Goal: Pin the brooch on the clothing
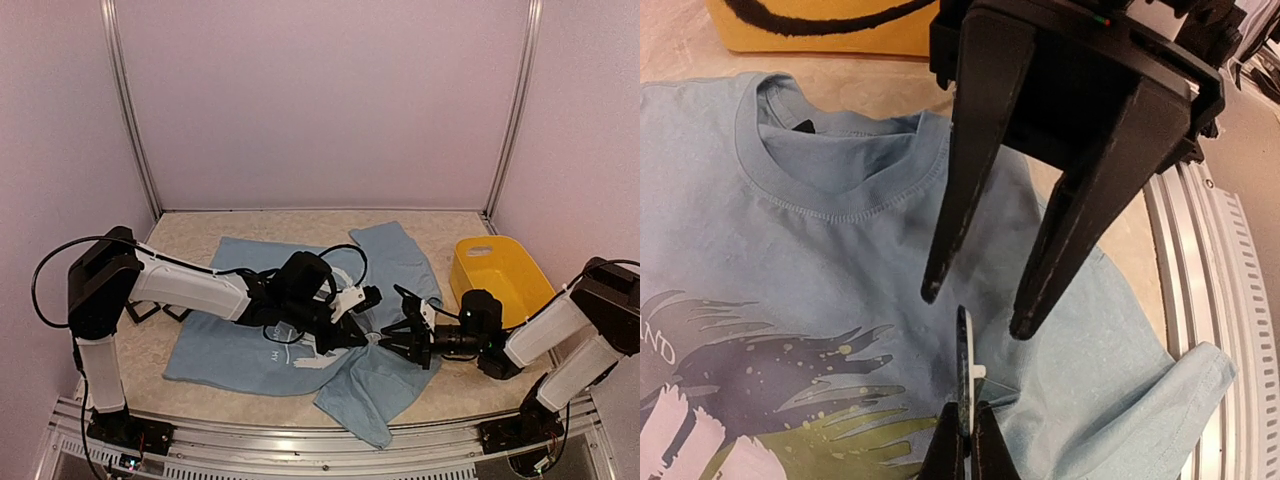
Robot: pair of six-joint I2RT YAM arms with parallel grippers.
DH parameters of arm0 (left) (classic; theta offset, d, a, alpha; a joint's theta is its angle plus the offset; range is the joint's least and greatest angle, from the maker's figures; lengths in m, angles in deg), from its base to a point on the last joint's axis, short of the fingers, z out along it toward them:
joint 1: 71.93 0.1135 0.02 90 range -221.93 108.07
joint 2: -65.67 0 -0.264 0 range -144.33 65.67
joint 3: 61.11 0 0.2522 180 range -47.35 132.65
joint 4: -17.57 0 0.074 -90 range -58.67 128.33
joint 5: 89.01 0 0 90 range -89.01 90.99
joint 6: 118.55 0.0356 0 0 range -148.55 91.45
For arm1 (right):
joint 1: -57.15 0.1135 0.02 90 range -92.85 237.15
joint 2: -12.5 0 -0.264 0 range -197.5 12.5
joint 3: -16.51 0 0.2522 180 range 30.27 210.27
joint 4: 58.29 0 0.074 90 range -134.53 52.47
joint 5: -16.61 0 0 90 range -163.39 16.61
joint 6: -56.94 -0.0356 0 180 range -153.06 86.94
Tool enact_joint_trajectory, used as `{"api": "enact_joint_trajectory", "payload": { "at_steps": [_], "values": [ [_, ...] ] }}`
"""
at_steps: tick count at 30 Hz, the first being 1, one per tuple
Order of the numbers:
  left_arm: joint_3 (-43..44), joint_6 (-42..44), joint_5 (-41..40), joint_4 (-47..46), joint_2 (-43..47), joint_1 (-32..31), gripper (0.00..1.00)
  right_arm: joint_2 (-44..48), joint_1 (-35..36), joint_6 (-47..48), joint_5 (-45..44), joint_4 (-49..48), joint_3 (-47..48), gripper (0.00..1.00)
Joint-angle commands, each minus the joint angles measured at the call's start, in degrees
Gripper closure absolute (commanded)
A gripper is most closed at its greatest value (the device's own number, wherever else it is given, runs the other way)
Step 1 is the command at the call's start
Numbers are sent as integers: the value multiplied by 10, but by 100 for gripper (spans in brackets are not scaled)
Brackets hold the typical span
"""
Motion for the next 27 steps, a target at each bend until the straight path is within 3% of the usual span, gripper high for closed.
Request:
{"api": "enact_joint_trajectory", "payload": {
  "at_steps": [1,6,12,15,18,27],
  "values": [
    [6,-5,1,11,25,2,100,47,1,12,-34,93,1,71],
    [-2,-3,-3,8,38,3,100,69,13,-7,-37,150,3,63],
    [-9,-8,0,8,51,3,100,32,14,-23,-42,159,10,63],
    [-10,-7,0,13,56,3,100,19,14,-30,-45,160,13,75],
    [-11,-3,4,24,58,3,100,17,13,-37,-57,167,15,100],
    [-18,-6,15,26,78,5,100,1,-12,-45,-75,217,28,100]
  ]
}}
